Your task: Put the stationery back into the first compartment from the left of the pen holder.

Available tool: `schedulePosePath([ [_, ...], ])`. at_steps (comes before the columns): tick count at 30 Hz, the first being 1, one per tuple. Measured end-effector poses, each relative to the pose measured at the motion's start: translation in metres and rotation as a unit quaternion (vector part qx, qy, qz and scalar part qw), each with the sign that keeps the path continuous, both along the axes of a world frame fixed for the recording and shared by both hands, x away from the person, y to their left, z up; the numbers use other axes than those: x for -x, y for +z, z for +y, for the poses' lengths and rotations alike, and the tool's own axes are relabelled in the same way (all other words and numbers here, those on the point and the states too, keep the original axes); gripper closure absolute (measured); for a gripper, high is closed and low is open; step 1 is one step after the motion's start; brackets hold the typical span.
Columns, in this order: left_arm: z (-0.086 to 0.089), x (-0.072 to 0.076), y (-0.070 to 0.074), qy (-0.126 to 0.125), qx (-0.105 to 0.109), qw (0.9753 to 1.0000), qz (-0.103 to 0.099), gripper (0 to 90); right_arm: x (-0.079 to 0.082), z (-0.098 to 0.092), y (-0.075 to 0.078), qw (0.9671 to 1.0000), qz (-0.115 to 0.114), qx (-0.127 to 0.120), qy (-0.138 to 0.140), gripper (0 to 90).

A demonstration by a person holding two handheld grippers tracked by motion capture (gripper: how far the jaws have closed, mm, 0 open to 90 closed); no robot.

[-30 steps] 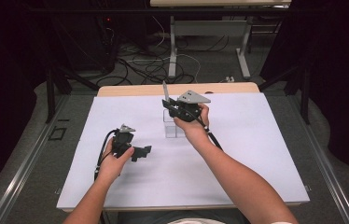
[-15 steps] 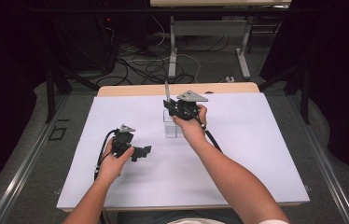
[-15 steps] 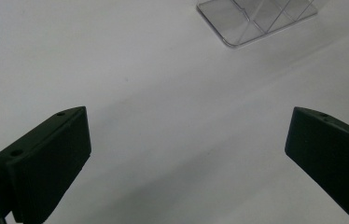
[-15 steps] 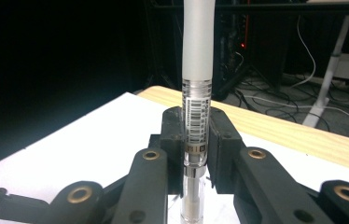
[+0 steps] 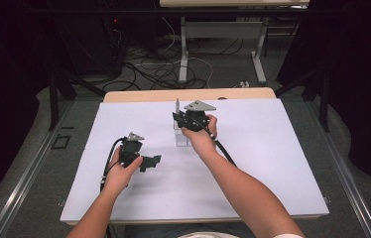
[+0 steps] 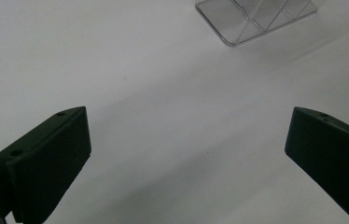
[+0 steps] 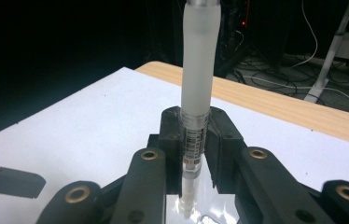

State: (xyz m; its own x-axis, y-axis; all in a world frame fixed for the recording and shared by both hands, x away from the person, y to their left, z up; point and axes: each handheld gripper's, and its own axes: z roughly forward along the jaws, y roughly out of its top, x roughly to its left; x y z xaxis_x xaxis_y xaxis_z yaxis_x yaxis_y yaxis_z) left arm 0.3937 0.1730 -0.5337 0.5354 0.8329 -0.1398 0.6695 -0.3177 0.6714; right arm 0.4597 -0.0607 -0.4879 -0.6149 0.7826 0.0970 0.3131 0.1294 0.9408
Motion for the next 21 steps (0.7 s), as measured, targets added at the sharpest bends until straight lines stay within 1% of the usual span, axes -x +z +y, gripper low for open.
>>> schedulePosePath([
  [1,0.000,0.000,0.000,0.000,0.000,1.0000,0.000,0.3,0.001,0.000,0.000,1.0000,0.002,0.008,0.000,76.6],
  [2,0.000,0.000,0.000,0.000,0.000,1.0000,0.000,0.3,0.001,0.000,0.000,1.0000,-0.001,0.006,-0.001,74.3],
  [3,0.000,0.000,0.000,0.000,0.000,1.0000,0.000,0.3,0.001,0.000,0.001,0.9999,-0.010,0.009,-0.003,69.1],
  [4,0.000,0.000,0.000,0.000,-0.001,1.0000,0.000,0.3,0.001,0.000,0.002,0.9998,-0.015,0.012,-0.009,64.2],
  [8,0.000,0.000,0.000,0.001,-0.004,1.0000,0.002,0.3,0.004,-0.004,0.007,0.9997,-0.018,0.013,-0.013,50.5],
  [9,0.000,0.000,0.000,0.001,-0.004,1.0000,0.002,0.3,0.005,-0.006,0.009,0.9996,-0.011,0.021,-0.015,48.6],
  [10,0.000,0.000,0.000,0.001,-0.002,1.0000,0.001,0.3,0.005,-0.008,0.009,0.9998,-0.014,0.010,-0.011,47.5],
  [11,0.000,0.000,0.000,0.001,-0.001,1.0000,0.001,0.3,0.006,-0.010,0.011,0.9998,-0.015,0.006,-0.007,46.8],
  [13,0.000,0.000,0.000,0.001,-0.001,1.0000,0.000,0.3,0.010,-0.016,0.013,0.9996,-0.025,0.004,-0.009,45.0],
  [15,0.000,0.000,0.000,0.002,-0.003,1.0000,0.000,0.3,0.014,-0.022,0.015,0.9996,-0.028,0.002,-0.004,42.7],
  [17,0.000,0.000,0.000,0.000,-0.003,1.0000,0.001,0.3,0.018,-0.028,0.017,0.9995,-0.030,0.010,-0.004,39.9],
  [20,-0.001,0.001,0.000,-0.001,-0.004,1.0000,-0.001,0.3,0.025,-0.035,0.018,0.9993,-0.030,0.020,-0.004,30.9],
  [21,-0.001,0.001,0.000,-0.002,-0.004,1.0000,0.000,0.3,0.028,-0.038,0.019,0.9992,-0.028,0.030,-0.004,29.3],
])
